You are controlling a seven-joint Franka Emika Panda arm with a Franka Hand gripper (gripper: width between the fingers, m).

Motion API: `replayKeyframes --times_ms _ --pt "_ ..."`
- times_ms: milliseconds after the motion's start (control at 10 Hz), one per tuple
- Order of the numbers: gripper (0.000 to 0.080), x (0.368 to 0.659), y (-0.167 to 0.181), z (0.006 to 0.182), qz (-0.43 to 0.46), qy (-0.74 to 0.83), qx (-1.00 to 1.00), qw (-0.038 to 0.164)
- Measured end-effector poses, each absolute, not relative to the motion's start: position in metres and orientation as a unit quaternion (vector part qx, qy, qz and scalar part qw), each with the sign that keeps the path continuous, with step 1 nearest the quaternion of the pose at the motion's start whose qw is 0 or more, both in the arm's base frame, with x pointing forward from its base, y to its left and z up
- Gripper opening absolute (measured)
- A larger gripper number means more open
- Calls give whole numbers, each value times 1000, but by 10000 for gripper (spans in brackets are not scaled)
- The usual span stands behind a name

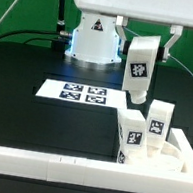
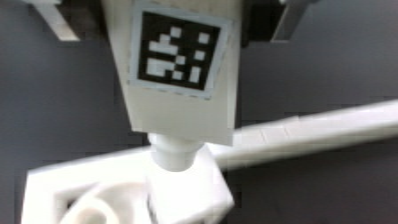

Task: Assemble stool

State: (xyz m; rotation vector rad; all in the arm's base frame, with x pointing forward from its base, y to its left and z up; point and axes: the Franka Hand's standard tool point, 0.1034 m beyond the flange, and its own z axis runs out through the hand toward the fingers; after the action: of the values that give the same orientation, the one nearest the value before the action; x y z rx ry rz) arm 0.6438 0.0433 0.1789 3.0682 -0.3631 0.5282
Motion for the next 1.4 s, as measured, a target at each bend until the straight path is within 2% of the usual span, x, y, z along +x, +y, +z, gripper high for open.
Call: replayKeyframes --times_ms 200,300,400,500,600,900,1100,1400 --pt "324 641 47 176 161 -105 981 10" --pt "324 642 64 179 156 -51 986 40" --pt "324 643 80 177 157 -5 986 60" --pt "324 643 84 169 152 17 986 69" --pt "324 646 76 167 159 23 985 61" --pt "324 648 83 166 173 20 983 58" --pt "324 639 115 145 198 47 977 62" --pt "324 638 124 124 205 72 973 78"
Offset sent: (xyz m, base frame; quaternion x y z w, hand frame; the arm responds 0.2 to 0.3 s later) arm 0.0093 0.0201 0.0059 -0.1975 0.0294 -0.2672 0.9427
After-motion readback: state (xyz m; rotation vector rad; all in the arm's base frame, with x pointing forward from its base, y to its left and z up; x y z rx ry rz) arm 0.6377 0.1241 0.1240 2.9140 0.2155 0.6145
